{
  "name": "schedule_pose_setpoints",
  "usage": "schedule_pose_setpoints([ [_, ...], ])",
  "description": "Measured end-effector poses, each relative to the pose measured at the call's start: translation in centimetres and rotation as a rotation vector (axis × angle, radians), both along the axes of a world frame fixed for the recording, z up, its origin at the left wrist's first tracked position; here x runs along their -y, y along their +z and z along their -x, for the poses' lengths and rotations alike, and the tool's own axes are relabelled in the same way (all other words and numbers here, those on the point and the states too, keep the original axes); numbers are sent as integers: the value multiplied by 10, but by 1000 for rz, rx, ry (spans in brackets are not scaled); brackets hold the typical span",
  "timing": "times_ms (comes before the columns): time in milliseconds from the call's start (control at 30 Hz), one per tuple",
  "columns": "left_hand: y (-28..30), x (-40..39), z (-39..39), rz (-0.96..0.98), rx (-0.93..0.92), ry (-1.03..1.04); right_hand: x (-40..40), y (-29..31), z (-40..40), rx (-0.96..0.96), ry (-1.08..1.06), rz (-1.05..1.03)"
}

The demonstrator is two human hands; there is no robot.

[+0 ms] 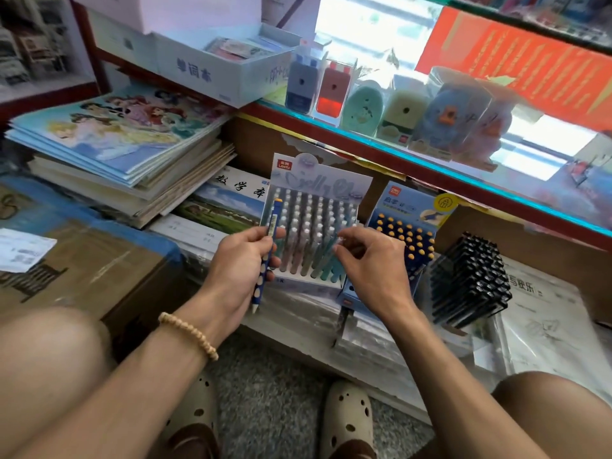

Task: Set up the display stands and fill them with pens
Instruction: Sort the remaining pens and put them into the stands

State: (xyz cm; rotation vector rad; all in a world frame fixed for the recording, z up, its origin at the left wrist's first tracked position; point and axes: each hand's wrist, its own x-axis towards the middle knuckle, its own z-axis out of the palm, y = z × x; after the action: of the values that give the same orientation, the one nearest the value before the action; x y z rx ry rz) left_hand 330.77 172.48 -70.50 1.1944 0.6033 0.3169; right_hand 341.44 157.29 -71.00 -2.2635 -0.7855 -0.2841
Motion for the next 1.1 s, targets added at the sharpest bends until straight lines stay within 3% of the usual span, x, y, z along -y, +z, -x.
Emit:
schedule_pose_setpoints([
  [133,0,0,2,-20,-1,11,-5,-4,-3,37,-9,87],
  [367,1,1,7,-6,23,52,-9,-14,1,352,-2,258],
  [467,1,4,8,-3,33,31,-6,-15,-2,379,15,322],
  [600,-1,10,6,-17,46,-13,-4,-3,1,169,-24,73],
  [700,-2,14,2,-78,65,-94,1,19,7,-232,60,-251],
  [800,-1,23,-5,-159,79,-197,15,35,9,-491,158,-373],
  [967,5,46,-20,-242,143,-340,43,47,8,-614,163,-506],
  [1100,7,64,-30,-390,162,-402,66,50,8,-546,86,-524],
])
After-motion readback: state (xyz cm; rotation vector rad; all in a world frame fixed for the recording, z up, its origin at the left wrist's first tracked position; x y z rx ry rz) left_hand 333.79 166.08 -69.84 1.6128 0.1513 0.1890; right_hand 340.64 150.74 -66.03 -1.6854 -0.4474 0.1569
